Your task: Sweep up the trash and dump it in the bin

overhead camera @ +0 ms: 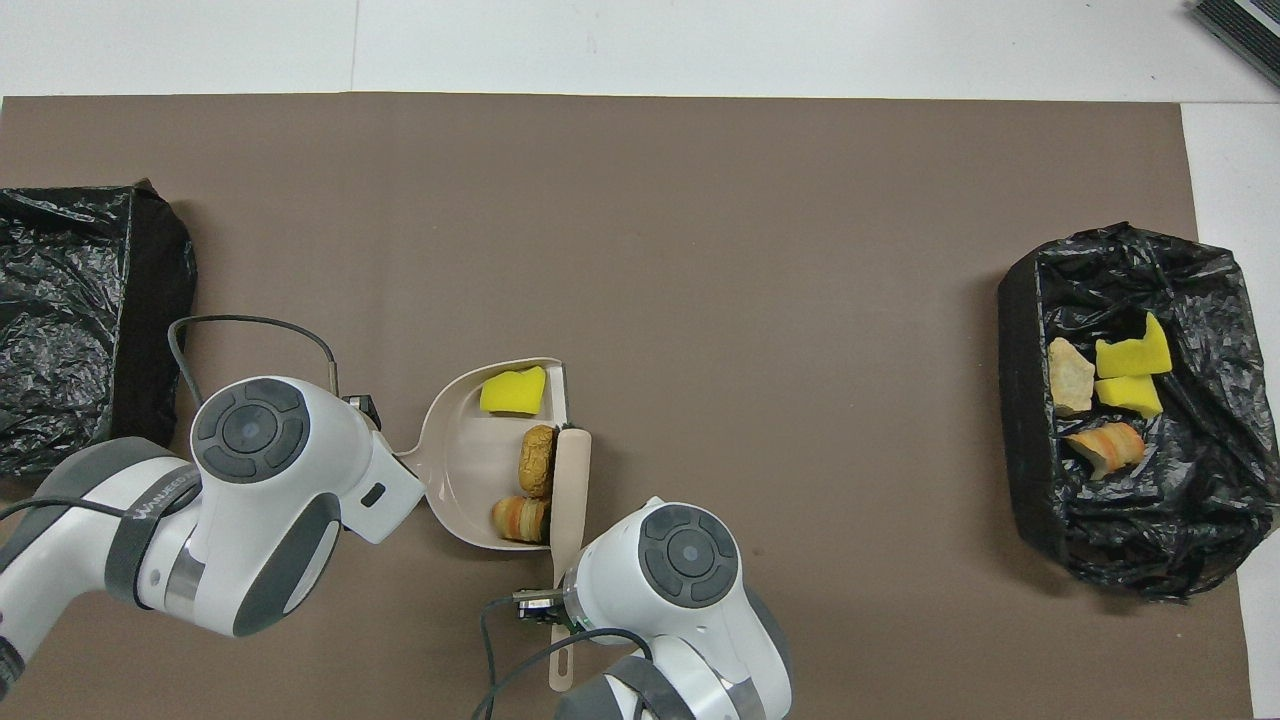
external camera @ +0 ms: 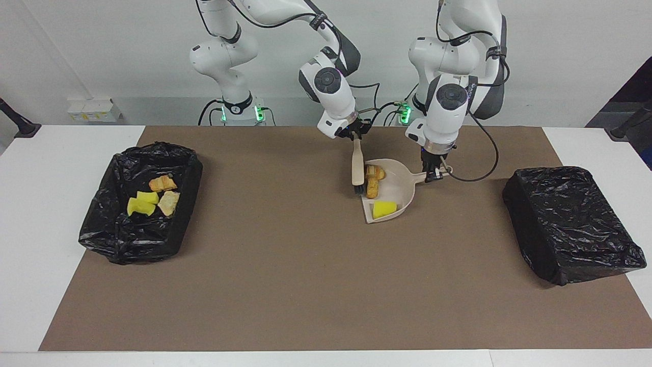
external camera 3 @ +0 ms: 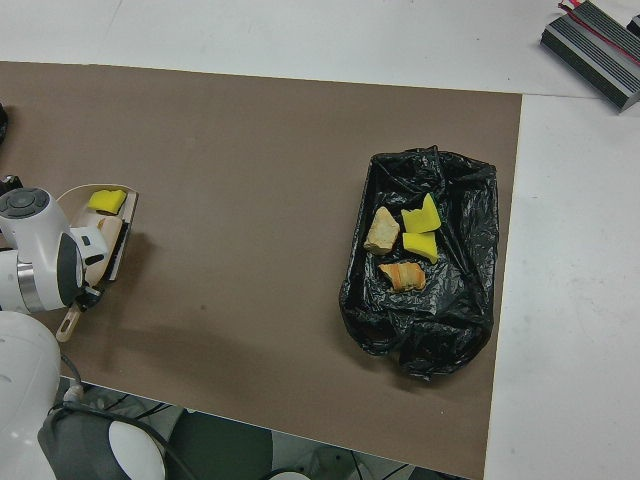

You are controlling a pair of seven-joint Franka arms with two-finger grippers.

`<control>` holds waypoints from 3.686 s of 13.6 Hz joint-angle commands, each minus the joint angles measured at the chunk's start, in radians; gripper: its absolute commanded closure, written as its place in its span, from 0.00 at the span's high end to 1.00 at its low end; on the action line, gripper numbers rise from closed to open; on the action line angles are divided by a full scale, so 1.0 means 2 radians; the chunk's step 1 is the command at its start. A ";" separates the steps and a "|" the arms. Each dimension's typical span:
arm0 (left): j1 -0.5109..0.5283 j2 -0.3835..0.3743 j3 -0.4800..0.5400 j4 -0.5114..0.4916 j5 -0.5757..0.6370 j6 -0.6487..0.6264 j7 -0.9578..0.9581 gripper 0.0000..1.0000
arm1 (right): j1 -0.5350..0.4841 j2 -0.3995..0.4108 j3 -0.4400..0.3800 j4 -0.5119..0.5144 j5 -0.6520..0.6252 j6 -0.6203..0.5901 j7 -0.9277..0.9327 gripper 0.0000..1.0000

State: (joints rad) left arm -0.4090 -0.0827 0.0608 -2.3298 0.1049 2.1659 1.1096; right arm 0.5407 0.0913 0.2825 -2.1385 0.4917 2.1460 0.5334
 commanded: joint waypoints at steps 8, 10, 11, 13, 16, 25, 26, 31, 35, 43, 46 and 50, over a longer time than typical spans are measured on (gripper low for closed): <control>0.134 -0.020 0.005 0.111 -0.063 -0.080 0.196 0.00 | -0.076 -0.083 0.005 -0.007 -0.092 -0.176 -0.017 0.00; 0.178 -0.008 0.006 0.157 -0.064 -0.097 0.253 0.00 | -0.066 -0.078 0.006 -0.033 -0.090 -0.131 -0.011 0.00; 0.207 0.008 0.006 0.188 -0.065 -0.119 0.257 0.00 | -0.063 -0.073 0.006 -0.036 -0.080 -0.113 0.001 0.00; 0.256 0.052 0.006 0.275 -0.071 -0.172 0.272 0.00 | -0.043 -0.050 0.006 -0.035 -0.069 -0.075 0.028 0.00; 0.312 0.095 0.006 0.356 -0.065 -0.195 0.305 0.00 | -0.022 -0.020 0.006 -0.035 -0.069 -0.030 0.054 0.00; 0.420 0.230 0.003 0.539 -0.001 -0.166 0.425 0.00 | -0.010 -0.007 0.005 -0.035 -0.081 -0.025 0.028 1.00; 0.422 0.236 0.003 0.539 0.021 -0.153 0.426 0.00 | -0.011 -0.008 0.005 -0.034 -0.087 -0.028 0.028 1.00; 0.391 0.238 0.004 0.482 0.143 -0.097 0.404 0.00 | -0.074 -0.059 -0.001 -0.019 -0.141 -0.083 0.026 1.00; 0.379 0.232 0.005 0.472 0.204 -0.107 0.396 0.00 | -0.139 -0.100 -0.002 -0.012 -0.187 -0.125 0.019 1.00; 0.365 0.206 0.006 0.451 0.272 -0.134 0.323 0.00 | -0.289 -0.111 -0.010 0.126 -0.237 -0.230 -0.061 1.00; 0.359 0.196 0.005 0.442 0.329 -0.133 0.283 0.00 | -0.276 -0.102 -0.091 0.169 -0.253 -0.229 -0.104 1.00; 0.351 0.176 0.005 0.446 0.360 -0.136 0.274 0.00 | -0.247 -0.102 -0.171 0.209 -0.289 -0.235 -0.191 1.00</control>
State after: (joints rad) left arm 0.3133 0.3211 0.0625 -1.4017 0.7910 1.9020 1.6838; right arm 0.0339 -0.1330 -0.0297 -1.7844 -0.0515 1.7091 0.2283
